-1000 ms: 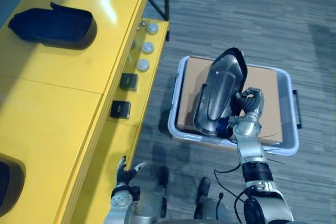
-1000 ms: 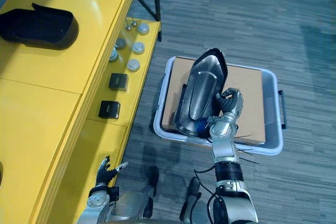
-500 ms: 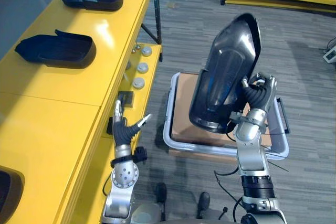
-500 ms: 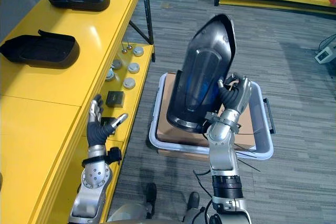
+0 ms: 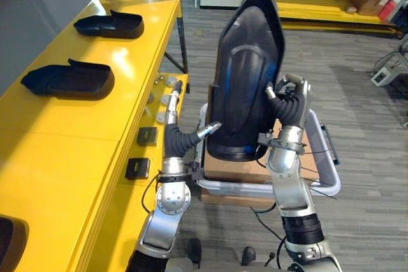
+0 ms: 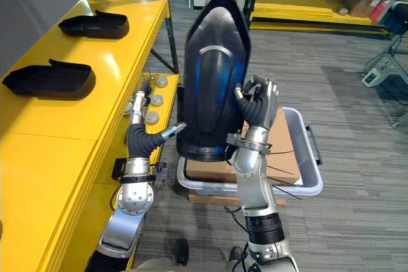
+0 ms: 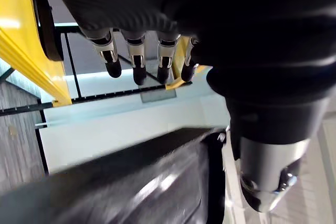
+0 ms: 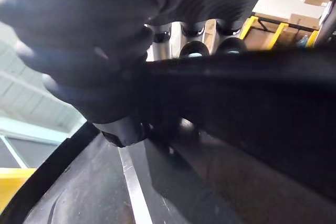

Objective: Walk over and take plastic housings, then place them on the shelf

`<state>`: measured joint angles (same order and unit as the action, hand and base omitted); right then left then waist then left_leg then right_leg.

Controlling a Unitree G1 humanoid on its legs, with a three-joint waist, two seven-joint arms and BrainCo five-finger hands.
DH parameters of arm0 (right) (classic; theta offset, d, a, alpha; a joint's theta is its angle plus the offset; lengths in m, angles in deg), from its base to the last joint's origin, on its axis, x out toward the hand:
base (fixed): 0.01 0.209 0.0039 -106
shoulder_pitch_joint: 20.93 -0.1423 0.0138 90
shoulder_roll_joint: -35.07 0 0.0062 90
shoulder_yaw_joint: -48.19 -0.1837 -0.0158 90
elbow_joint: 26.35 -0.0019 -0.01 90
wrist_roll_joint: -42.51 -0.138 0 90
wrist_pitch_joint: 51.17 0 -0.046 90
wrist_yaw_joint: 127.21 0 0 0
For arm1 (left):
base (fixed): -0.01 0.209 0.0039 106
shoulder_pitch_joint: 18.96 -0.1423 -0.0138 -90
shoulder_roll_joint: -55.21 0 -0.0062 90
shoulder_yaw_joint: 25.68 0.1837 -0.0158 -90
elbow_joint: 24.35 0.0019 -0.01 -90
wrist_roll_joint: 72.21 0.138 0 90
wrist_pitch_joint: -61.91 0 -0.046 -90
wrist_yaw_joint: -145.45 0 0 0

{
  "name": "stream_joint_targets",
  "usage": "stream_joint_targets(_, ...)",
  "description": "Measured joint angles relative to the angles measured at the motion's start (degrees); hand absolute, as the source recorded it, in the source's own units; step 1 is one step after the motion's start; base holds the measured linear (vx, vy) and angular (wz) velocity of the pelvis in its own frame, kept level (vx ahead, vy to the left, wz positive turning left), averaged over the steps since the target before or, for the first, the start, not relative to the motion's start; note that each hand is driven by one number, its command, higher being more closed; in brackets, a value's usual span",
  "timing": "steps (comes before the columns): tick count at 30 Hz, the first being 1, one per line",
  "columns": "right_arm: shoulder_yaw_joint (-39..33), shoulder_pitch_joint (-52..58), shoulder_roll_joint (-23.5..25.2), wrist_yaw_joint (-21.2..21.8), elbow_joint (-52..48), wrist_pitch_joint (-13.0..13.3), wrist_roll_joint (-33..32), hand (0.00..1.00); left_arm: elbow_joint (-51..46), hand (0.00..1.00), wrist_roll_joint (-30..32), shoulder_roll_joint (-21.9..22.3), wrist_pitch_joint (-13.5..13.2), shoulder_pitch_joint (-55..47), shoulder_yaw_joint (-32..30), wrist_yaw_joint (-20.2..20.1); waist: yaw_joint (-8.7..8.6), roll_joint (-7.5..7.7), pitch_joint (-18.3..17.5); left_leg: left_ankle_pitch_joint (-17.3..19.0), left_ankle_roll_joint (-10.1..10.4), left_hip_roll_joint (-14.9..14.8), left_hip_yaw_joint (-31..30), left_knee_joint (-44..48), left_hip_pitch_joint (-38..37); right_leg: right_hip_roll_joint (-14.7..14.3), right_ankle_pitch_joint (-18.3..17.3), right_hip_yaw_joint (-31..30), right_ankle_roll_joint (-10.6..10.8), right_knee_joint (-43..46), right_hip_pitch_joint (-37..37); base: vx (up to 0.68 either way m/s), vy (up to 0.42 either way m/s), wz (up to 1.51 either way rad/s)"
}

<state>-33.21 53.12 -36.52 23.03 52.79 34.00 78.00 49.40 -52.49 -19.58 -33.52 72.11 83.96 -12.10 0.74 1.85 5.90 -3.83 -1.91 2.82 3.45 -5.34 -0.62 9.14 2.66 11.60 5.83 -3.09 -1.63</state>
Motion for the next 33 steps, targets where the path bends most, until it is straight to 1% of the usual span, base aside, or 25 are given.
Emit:
stream_joint_targets(3,3.16,0.06,0.29,-0.03,-1.23,0.23,-0.12,1.0,2.17,0.0,0.02,0.44,0.75,2.25,1.28,0.16,-0.01,-0.02,-0.09,0.02,0.02,-0.13,0.78,-0.01,-0.08,-0.1,0.13,-0.8,0.04,0.0,0.3,-0.02,-0.007,-0.13)
stream_joint_targets(6,3.16,0.1,0.32,0.01,-1.62,0.83,-0.18,1.0,3.27,0.0,0.08,0.48,1.27,3.03,1.17,0.21,-0.11,-0.02,-0.46,0.02,0.02,-0.15,1.12,-0.02,-0.09,-0.1,0.15,-0.99,0.05,0.0,0.44,-0.01,-0.005,-0.07)
stream_joint_targets(7,3.19,0.16,0.32,0.06,-1.62,1.0,-0.23,1.0,3.73,1.0,0.08,0.48,1.53,3.1,1.18,0.23,-0.18,-0.04,-0.69,0.02,0.02,-0.14,1.23,-0.02,-0.09,-0.09,0.17,-1.09,0.07,0.0,0.5,0.0,-0.002,-0.05)
stream_joint_targets(12,3.38,0.93,0.08,0.2,-1.62,1.14,-1.84,1.0,5.68,1.0,0.05,0.44,2.69,4.09,1.18,0.69,-0.24,-0.08,-1.84,0.02,0.02,-0.13,1.52,-0.03,-0.1,-0.09,0.23,-1.39,0.09,0.01,0.63,0.0,-0.001,-0.01)
stream_joint_targets(13,3.43,1.24,-0.09,0.21,-1.62,1.61,-2.15,0.0,5.68,1.0,0.0,0.44,2.7,4.14,1.17,1.25,-0.31,-0.08,-1.86,0.02,0.02,-0.14,1.57,-0.03,-0.12,-0.09,0.28,-1.47,0.09,0.01,0.64,-0.01,-0.004,-0.04)
stream_joint_targets(16,4.43,1.91,-0.43,0.89,-1.62,2.59,-4.29,0.0,6.83,1.0,-0.53,-0.25,2.75,4.14,0.76,1.5,-0.36,-0.09,-1.88,0.02,0.02,-0.22,2.08,-0.03,-0.26,-0.2,0.5,-2.11,0.01,0.0,0.79,-0.02,-0.004,-0.09)
stream_joint_targets(20,6.92,2.44,-1.17,2.58,-1.71,5.95,-8.43,0.0,8.29,1.0,-2.2,-1.1,3.74,4.11,-0.77,1.62,-0.97,-0.04,-2.2,0.02,0.02,-0.3,2.34,-0.04,-0.31,-0.26,0.65,-2.26,-0.07,-0.04,0.85,-0.01,-0.002,-0.04)
stream_joint_targets(21,7.3,2.44,-1.54,2.63,-1.71,6.36,-8.92,0.0,8.29,1.0,-2.3,-1.34,3.83,4.09,-0.96,1.61,-1.05,-0.04,-2.44,0.02,0.02,-0.3,2.35,-0.04,-0.31,-0.26,0.65,-2.26,-0.07,-0.05,0.86,0.0,0.0,0.0)
stream_joint_targets(23,8.45,2.45,-3.36,5.16,-1.98,8.6,-12.5,0.0,8.28,1.0,-2.63,-1.9,3.93,3.96,-2.11,1.49,-1.32,-0.04,-3.49,0.02,0.03,-0.31,2.37,-0.04,-0.3,-0.26,0.65,-2.28,-0.07,-0.06,0.84,0.0,0.0,0.0)
stream_joint_targets(25,8.44,2.45,-5.2,7.09,-3.44,9.43,-14.92,0.0,7.72,1.0,-2.71,-2.13,3.89,3.87,-2.2,1.32,-1.28,-0.02,-3.73,0.02,0.03,-0.34,2.37,-0.04,-0.34,-0.29,0.66,-2.3,-0.09,-0.05,0.81,0.0,0.0,0.0)
stream_joint_targets(26,8.47,2.46,-6.57,8.6,-4.39,10.65,-16.95,0.0,7.58,1.0,-2.73,-2.27,3.86,3.87,-2.47,1.3,-1.23,-0.02,-3.73,0.02,0.03,-0.38,2.42,-0.04,-0.39,-0.33,0.71,-2.34,-0.16,-0.05,0.79,-0.02,-0.005,-0.04)
stream_joint_targets(27,8.23,2.52,-7.96,10.13,-5.39,11.57,-19.58,0.0,7.51,1.0,-2.73,-2.34,3.86,3.78,-3.19,1.25,-1.23,-0.02,-3.74,0.02,0.03,-0.43,2.55,-0.05,-0.57,-0.37,0.73,-2.45,-0.19,-0.04,0.7,-0.02,-0.005,-0.05)
stream_joint_targets(28,8.19,2.71,-8.58,11.01,-6.12,12.1,-20.9,0.0,7.33,1.0,-2.72,-2.34,3.86,3.64,-3.85,1.23,-1.22,-0.02,-3.73,0.02,0.04,-0.46,2.63,-0.05,-0.64,-0.39,0.73,-2.5,-0.19,-0.03,0.66,-0.02,-0.006,-0.07)
stream_joint_targets(29,8.05,3.12,-9.71,12.37,-7.68,13.51,-23.66,0.0,6.6,1.0,-2.67,-2.36,3.84,2.98,-4.59,1.23,-1.24,-0.02,-3.73,0.03,0.05,-0.52,2.78,-0.07,-0.84,-0.44,0.74,-2.6,-0.2,-0.02,0.53,-0.01,-0.006,-0.05)
stream_joint_targets(30,7.87,3.27,-10.07,12.84,-8.63,13.91,-24.84,0.0,5.99,1.0,-2.67,-2.36,3.84,2.35,-5.06,1.24,-1.3,-0.02,-3.73,0.1,0.14,-0.55,2.83,-0.07,-0.96,-0.47,0.73,-2.64,-0.2,-0.02,0.42,-0.01,-0.01,-0.07)
stream_joint_targets(31,5.84,4.51,-10.79,13.86,-11.27,15.61,-27.33,0.0,4.85,1.0,-2.57,-2.34,3.71,1.15,-6.15,1.15,-1.32,-0.02,-3.73,0.31,0.43,-0.65,2.95,-0.08,-1.28,-0.57,0.65,-2.76,-0.33,-0.02,0.15,-0.01,-0.009,-0.04)
stream_joint_targets(32,4.67,5.2,-10.81,14.01,-12.46,16.12,-28.23,0.0,4.69,1.0,-2.57,-2.32,3.48,0.83,-6.63,1.16,-1.32,-0.03,-3.73,0.42,0.6,-0.7,2.94,-0.09,-1.37,-0.61,0.54,-2.75,-0.49,-0.02,0.05,-0.01,-0.01,-0.03)
stream_joint_targets(33,2.27,6.06,-10.67,14.51,-13.86,17.24,-30.16,0.0,4.15,1.0,-2.53,-2.32,3.35,0.17,-7.52,1.14,-1.33,-0.03,-3.74,0.44,0.63,-0.76,2.94,-0.09,-1.45,-0.68,0.42,-2.75,-0.67,-0.02,-0.01,0.0,0.0,0.0)
